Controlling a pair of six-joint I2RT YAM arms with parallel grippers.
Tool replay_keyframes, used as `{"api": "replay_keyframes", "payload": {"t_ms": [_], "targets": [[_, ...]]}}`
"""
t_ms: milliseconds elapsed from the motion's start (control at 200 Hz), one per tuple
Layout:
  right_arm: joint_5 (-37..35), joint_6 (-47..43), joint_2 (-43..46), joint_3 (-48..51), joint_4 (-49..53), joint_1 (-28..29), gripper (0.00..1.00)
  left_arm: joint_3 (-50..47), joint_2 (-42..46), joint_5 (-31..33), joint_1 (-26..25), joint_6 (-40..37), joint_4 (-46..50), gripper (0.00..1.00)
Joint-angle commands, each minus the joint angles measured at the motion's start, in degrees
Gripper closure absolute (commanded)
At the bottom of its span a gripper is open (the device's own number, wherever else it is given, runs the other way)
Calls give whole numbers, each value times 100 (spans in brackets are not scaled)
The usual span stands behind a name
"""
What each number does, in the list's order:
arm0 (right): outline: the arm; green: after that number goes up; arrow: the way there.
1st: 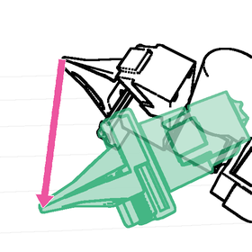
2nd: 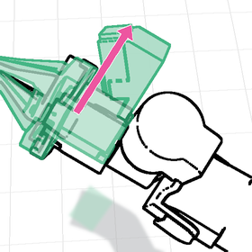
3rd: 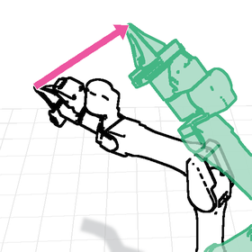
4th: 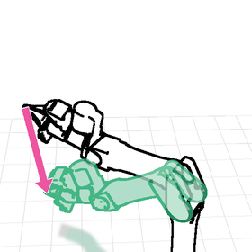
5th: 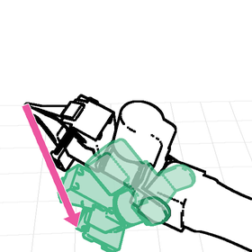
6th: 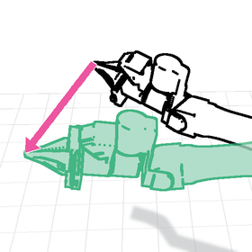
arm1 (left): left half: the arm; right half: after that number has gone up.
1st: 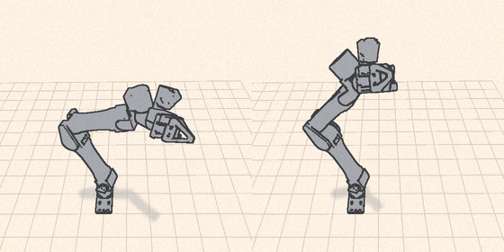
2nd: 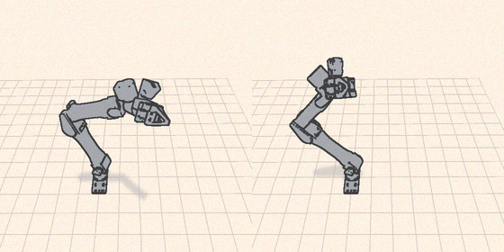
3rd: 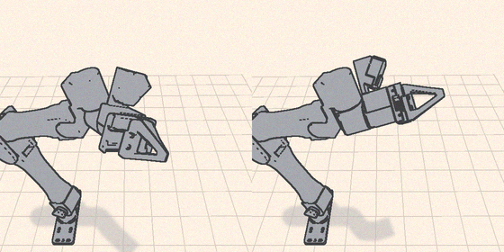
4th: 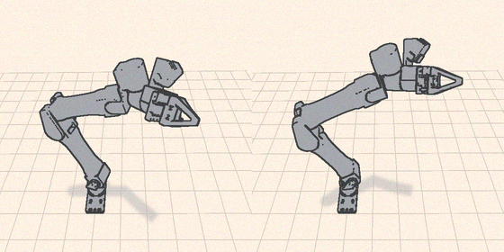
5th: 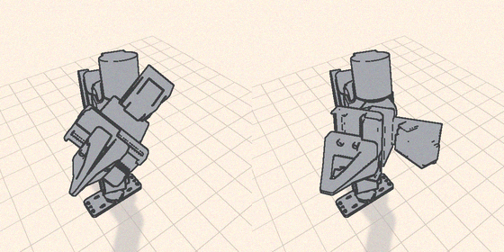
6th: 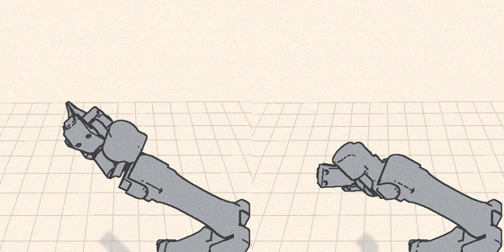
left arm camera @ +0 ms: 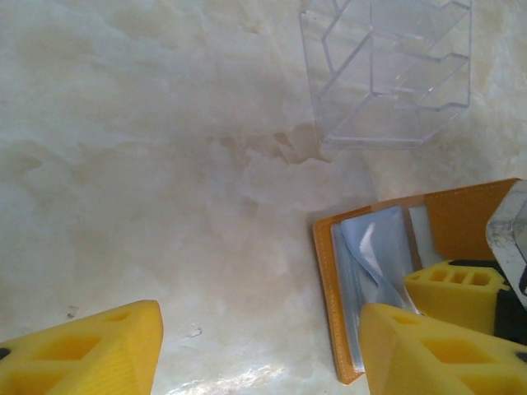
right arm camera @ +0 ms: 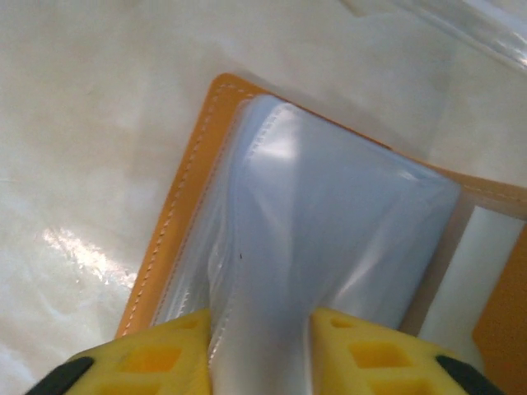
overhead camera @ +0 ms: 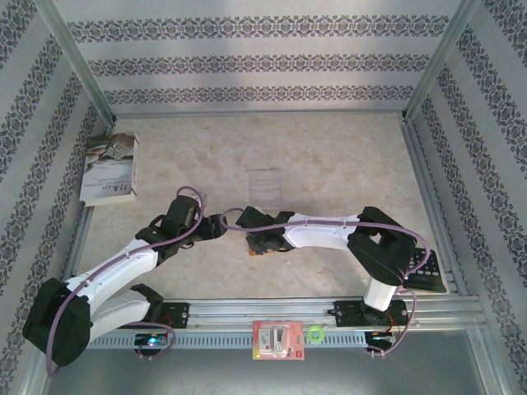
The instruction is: Take the credit cards out of the card holder
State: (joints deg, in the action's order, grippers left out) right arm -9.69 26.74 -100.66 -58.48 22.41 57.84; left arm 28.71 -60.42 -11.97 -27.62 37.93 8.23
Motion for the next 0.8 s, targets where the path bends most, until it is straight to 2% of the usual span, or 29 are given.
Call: {"api": "replay_keyframes", "payload": {"t_ms": [0, 205, 375, 500, 630, 794], "targets": [[166, 61, -21, 290, -80, -89, 72, -68, -81, -274, 64, -16, -305, 37], [325, 148, 220, 522, -443, -175, 86, -16, -377, -549, -104, 11, -643, 41], [519, 240, 545, 804, -868, -293, 100, 83, -819, -845, -400, 48, -1097, 53], [716, 413, 772, 965, -1159, -412, 100, 253, -1229, -972, -623, 60, -1284, 66], [914, 610, 874, 1055, -1386, -459, 100, 385, -1544, -1124, -817, 178, -1615, 86], [1021, 690, 892, 1049, -1447, -510, 100, 527, -1839, -1249, -1006, 267, -1833, 98]]}}
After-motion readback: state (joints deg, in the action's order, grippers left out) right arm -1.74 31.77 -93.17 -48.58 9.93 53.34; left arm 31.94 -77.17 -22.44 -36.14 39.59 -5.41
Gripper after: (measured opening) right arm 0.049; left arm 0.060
